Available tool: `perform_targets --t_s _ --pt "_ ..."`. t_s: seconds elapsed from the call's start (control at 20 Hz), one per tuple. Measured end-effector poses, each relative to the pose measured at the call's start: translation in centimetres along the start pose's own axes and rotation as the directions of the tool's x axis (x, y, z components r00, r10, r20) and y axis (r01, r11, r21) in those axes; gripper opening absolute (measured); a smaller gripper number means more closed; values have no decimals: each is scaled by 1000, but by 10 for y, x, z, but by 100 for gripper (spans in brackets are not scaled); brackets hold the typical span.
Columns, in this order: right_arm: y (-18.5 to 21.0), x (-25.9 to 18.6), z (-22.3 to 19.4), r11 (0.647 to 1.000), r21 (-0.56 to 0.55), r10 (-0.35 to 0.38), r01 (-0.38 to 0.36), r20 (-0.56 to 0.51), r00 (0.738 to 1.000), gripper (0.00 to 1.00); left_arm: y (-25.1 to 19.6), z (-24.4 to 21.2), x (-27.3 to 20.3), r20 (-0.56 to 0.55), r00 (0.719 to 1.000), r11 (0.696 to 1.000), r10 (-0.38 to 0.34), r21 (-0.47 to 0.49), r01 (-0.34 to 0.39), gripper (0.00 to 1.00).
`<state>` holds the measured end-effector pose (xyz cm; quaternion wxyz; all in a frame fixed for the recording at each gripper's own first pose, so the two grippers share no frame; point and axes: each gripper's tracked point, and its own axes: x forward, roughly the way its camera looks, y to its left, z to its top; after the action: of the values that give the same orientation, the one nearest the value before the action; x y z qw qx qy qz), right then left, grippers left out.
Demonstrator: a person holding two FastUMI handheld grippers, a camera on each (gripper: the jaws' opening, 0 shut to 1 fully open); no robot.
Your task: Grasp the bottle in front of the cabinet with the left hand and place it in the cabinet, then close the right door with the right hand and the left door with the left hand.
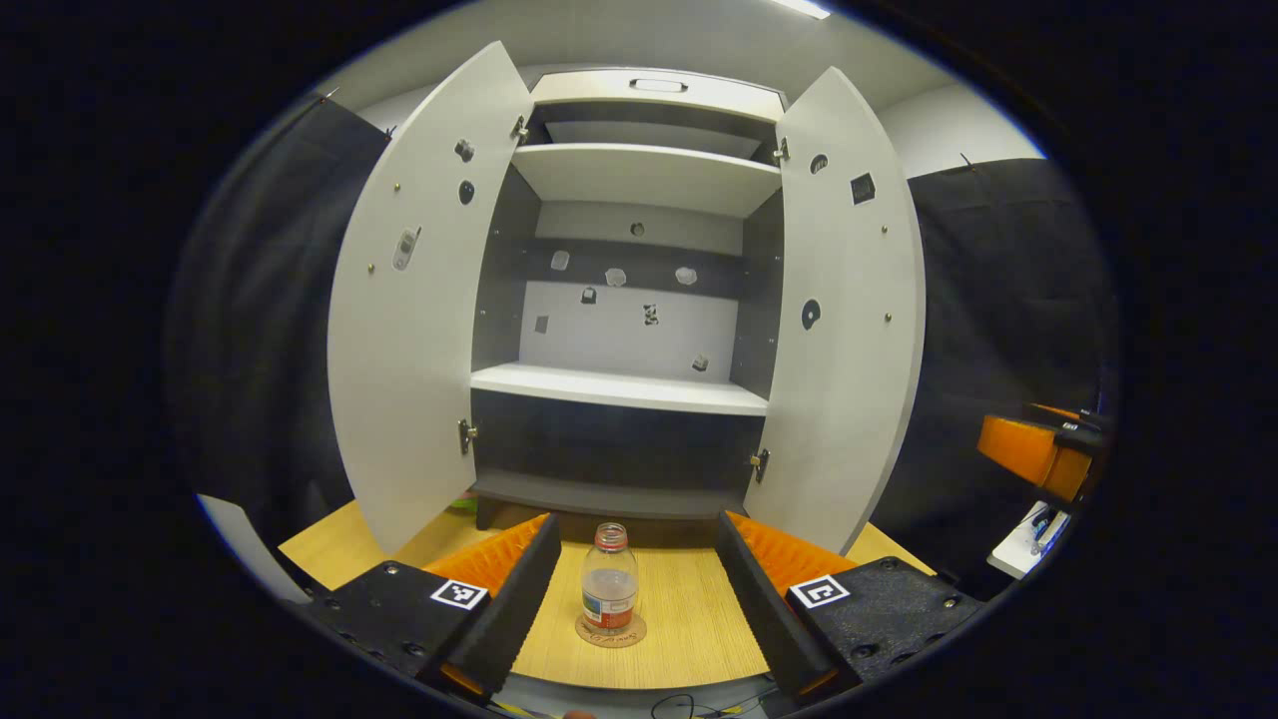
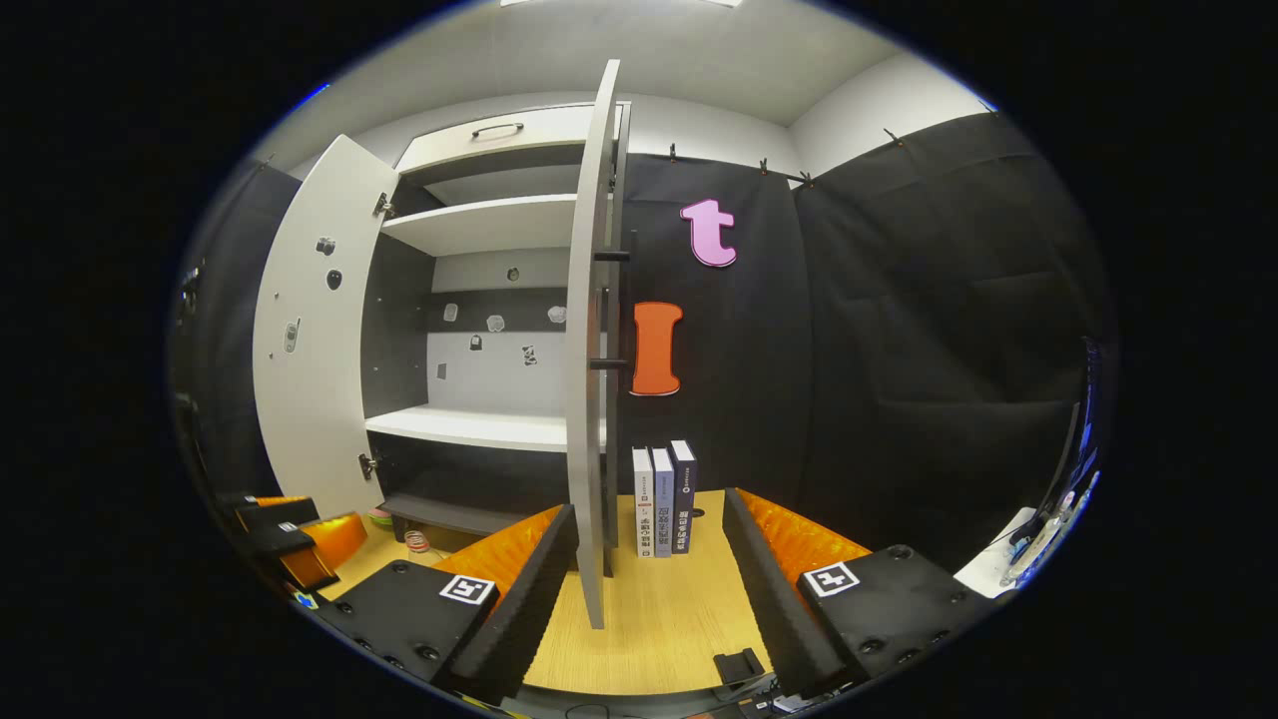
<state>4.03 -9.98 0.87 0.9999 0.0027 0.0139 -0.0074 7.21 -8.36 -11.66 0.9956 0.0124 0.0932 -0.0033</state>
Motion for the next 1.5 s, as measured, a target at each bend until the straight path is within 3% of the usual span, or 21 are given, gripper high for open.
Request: perform_targets --t_s 0.35,0.75,0.8,0.9,1.3,1.4,1.5 --pt "-23 5 -4 999 -14 -44 44 -20 999 96 10 -93 48 -187 982 1000 20 -4 -21 95" --pt "-44 6 -13 995 -11 -96 95 -58 994 96 25 -178 85 -319 946 998 58 30 -51 96" --pt "-47 5 -13 995 -15 -101 100 -61 993 100 26 -186 89 -330 942 998 59 28 -53 96" --pt "-52 3 -15 993 -28 -114 113 -66 991 96 28 -200 98 -349 935 998 59 9 -59 96" --pt "-71 -6 -12 985 -56 -164 161 -56 985 96 32 -221 130 -365 928 997 70 -5 -77 94" --pt "-72 -7 -13 986 -57 -162 159 -60 985 96 30 -222 128 -387 921 999 39 13 -37 76" --pt "-72 -6 -17 987 -41 -156 153 -69 985 96 26 -211 125 -397 918 999 11 34 3 76"
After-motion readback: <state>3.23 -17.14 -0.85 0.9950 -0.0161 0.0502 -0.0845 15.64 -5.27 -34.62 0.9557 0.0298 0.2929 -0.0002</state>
